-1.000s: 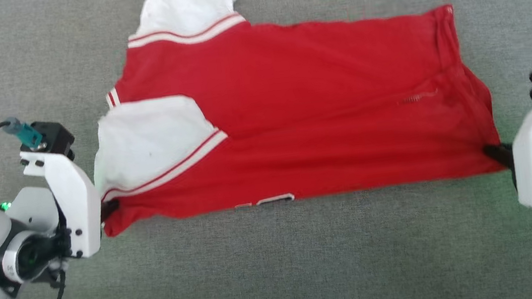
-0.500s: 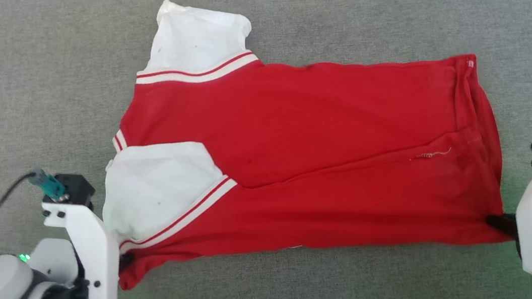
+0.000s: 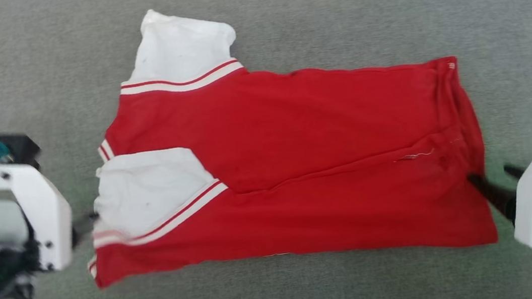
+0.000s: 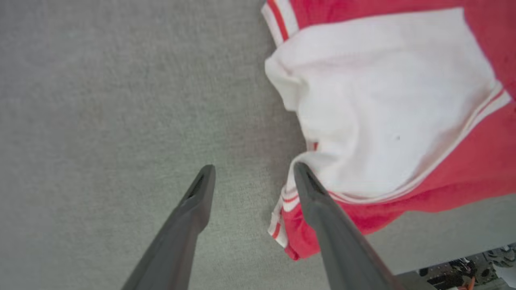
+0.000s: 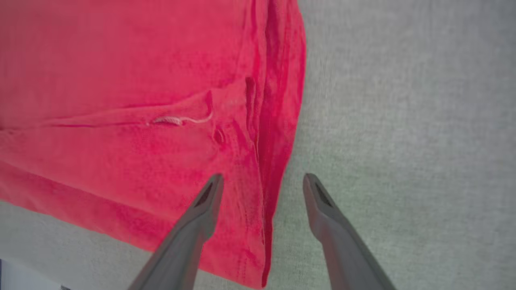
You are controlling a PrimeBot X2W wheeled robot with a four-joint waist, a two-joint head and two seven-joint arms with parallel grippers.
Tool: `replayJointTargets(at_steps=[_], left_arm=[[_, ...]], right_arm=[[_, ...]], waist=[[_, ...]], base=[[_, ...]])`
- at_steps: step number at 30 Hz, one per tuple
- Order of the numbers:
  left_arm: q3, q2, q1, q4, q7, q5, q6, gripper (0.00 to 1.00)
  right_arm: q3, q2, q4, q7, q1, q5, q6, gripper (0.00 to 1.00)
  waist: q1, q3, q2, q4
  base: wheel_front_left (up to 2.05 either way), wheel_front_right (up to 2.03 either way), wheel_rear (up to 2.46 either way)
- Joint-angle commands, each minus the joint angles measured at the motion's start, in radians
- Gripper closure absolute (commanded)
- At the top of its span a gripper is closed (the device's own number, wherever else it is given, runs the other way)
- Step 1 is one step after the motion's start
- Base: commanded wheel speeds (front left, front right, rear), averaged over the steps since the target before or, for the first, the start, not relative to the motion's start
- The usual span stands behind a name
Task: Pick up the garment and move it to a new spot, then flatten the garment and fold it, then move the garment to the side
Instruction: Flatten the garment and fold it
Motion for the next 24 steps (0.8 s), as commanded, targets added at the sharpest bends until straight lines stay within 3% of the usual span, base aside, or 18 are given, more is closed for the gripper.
replayJointTargets(at_steps=[1, 6, 12, 19, 24], left_arm=[[0.01, 0.013, -0.025, -0.007, 0.005, 0.019, -0.007, 0.0], [0.042, 0.039, -0.107, 0.006, -0.001, 0.058, -0.032, 0.0], [0.073, 0.03, -0.204, 0.106, -0.049, 0.114, -0.111, 0.0], [0.099, 0.023, -0.284, 0.264, -0.093, 0.142, -0.192, 0.0], [0.107, -0.002, -0.349, 0.371, -0.11, 0.17, -0.232, 0.0]], right_arm=[[0.007, 0.0, -0.02, -0.033, -0.015, 0.012, -0.001, 0.0], [0.026, 0.022, -0.085, -0.199, -0.059, 0.021, -0.001, 0.0], [0.081, 0.044, -0.112, -0.506, -0.111, -0.018, -0.001, 0.0], [0.12, 0.089, -0.066, -0.844, -0.119, -0.079, -0.001, 0.0], [0.139, 0.104, -0.025, -0.979, -0.102, -0.094, -0.001, 0.0]], waist=[[0.0, -0.005, 0.0, -0.016], [0.0, -0.003, 0.0, -0.075], [0.0, 0.014, 0.0, -0.177], [0.0, 0.05, 0.0, -0.307], [0.0, 0.083, 0.0, -0.362]], base=[[0.0, 0.0, 0.0], [0.0, 0.0, 0.0], [0.0, 0.0, 0.0], [0.0, 0.0, 0.0], [0.0, 0.0, 0.0]])
